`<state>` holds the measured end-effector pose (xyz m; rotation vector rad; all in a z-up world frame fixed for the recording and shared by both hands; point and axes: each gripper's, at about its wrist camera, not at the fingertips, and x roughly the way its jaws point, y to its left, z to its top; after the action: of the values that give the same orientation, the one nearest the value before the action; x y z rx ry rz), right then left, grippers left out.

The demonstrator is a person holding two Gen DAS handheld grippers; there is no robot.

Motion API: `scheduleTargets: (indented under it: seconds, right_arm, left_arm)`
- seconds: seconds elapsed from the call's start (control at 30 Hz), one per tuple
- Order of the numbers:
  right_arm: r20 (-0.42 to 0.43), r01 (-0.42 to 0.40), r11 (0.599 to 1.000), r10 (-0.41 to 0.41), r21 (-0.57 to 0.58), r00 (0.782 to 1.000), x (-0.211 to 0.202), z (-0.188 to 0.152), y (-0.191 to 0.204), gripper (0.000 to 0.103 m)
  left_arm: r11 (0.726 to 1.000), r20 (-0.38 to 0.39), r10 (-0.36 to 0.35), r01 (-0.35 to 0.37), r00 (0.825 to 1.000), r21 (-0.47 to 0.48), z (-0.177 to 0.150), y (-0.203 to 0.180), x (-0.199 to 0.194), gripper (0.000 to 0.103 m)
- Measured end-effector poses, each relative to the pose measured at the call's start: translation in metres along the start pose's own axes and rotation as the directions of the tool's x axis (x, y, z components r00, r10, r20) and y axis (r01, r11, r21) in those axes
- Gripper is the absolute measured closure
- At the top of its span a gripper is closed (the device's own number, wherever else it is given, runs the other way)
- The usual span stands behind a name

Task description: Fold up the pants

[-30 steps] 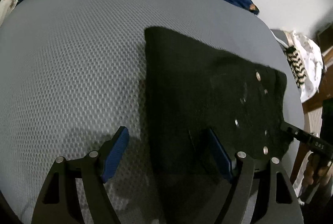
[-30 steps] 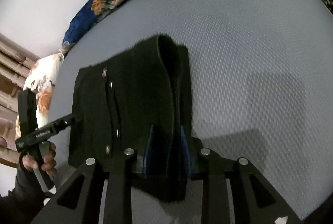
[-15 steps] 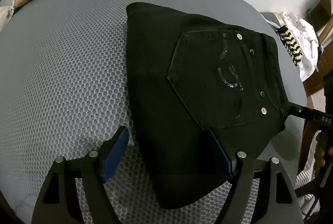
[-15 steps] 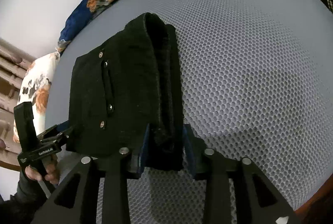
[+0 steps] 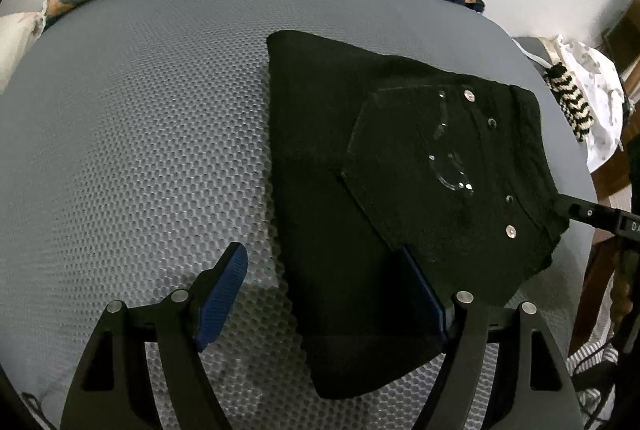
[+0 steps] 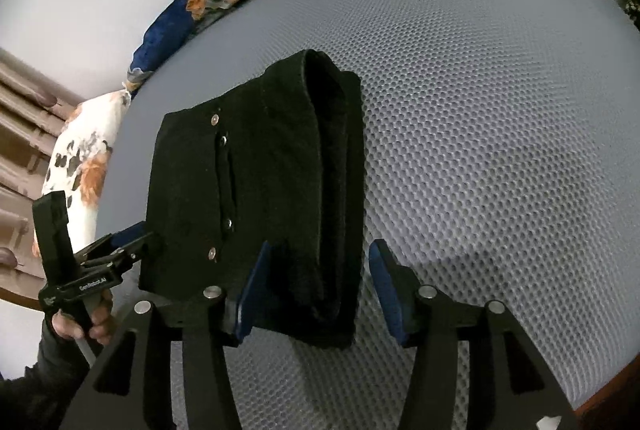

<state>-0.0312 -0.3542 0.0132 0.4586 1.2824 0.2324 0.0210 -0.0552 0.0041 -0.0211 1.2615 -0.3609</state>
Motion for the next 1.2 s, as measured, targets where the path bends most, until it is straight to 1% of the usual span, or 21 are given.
scheduleTargets:
  seconds: [0.13,0.27,0.33,0.43,0.5,0.53,0.63,0.67,0.73,0.87,0.9,0.97,1.0,1.07,1.1,1.13,1.2]
  right_arm:
    - [-0.014,-0.006,1.0,0.006,0.002,1.0,0.01,0.008,0.0,0.053]
    - [-0.022,-0.01,1.0,0.01,0.001,1.0,0.02,0.014,0.001,0.049]
    - [-0.028,-0.01,1.0,0.01,-0.001,1.0,0.023,0.016,0.0,0.047]
    - [-0.041,-0.031,0.999,0.031,0.01,0.999,0.03,0.02,-0.002,0.045]
    - [-0.05,-0.052,0.998,0.053,0.019,0.997,0.032,0.021,-0.006,0.045]
    - [-0.055,-0.06,0.998,0.061,0.021,0.997,0.034,0.022,-0.007,0.043]
    - [-0.072,-0.103,0.994,0.105,0.034,0.992,0.037,0.025,-0.016,0.041]
    - [-0.083,-0.128,0.991,0.13,0.03,0.988,0.037,0.027,-0.02,0.04]
    - [-0.1,-0.157,0.987,0.159,0.019,0.982,0.037,0.03,-0.025,0.04]
    - [-0.131,-0.202,0.979,0.202,0.016,0.971,0.039,0.034,-0.03,0.04]
    - [-0.136,-0.212,0.977,0.213,0.018,0.968,0.04,0.035,-0.031,0.038]
    - [-0.143,-0.247,0.968,0.249,0.03,0.958,0.041,0.037,-0.034,0.037]
    - [-0.145,-0.275,0.96,0.279,0.048,0.949,0.042,0.038,-0.037,0.037]
    - [-0.143,-0.319,0.945,0.327,0.077,0.934,0.044,0.039,-0.043,0.037]
    - [-0.15,-0.331,0.94,0.341,0.086,0.928,0.046,0.04,-0.044,0.037]
    - [-0.152,-0.343,0.934,0.354,0.094,0.923,0.047,0.043,-0.045,0.037]
    - [-0.161,-0.355,0.929,0.367,0.099,0.916,0.05,0.045,-0.045,0.037]
  left_arm:
    - [1.0,0.003,0.013,-0.013,1.0,-0.006,0.002,0.006,-0.002,0.026]
    - [1.0,-0.003,0.021,-0.021,1.0,-0.01,0.005,0.007,0.001,0.026]
    - [1.0,-0.007,0.016,-0.017,1.0,-0.016,0.007,0.008,0.002,0.026]
    - [1.0,-0.01,0.002,-0.002,1.0,-0.025,0.011,0.007,0.005,0.026]
    - [0.999,-0.012,-0.013,0.012,1.0,-0.034,0.013,0.008,0.007,0.026]
    - [0.999,-0.014,-0.021,0.02,1.0,-0.038,0.014,0.01,0.008,0.026]
    - [0.996,-0.017,-0.067,0.066,0.998,-0.061,0.018,0.014,0.011,0.026]
    - [0.994,-0.015,-0.088,0.087,0.996,-0.07,0.018,0.017,0.011,0.026]
    - [0.99,-0.022,-0.11,0.108,0.994,-0.087,0.018,0.022,0.013,0.025]
    - [0.976,-0.021,-0.167,0.162,0.986,-0.143,0.019,0.039,0.013,0.026]
    - [0.972,-0.02,-0.182,0.177,0.983,-0.152,0.018,0.043,0.013,0.026]
    - [0.96,-0.02,-0.225,0.219,0.974,-0.174,0.02,0.05,0.013,0.025]
    - [0.953,-0.026,-0.25,0.241,0.968,-0.183,0.021,0.054,0.014,0.025]
    - [0.924,-0.049,-0.343,0.327,0.938,-0.198,0.026,0.057,0.019,0.025]
    - [0.906,-0.065,-0.386,0.365,0.92,-0.213,0.027,0.058,0.022,0.025]
    - [0.891,-0.073,-0.414,0.388,0.907,-0.233,0.028,0.059,0.025,0.026]
    - [0.876,-0.065,-0.439,0.41,0.896,-0.255,0.032,0.063,0.028,0.025]
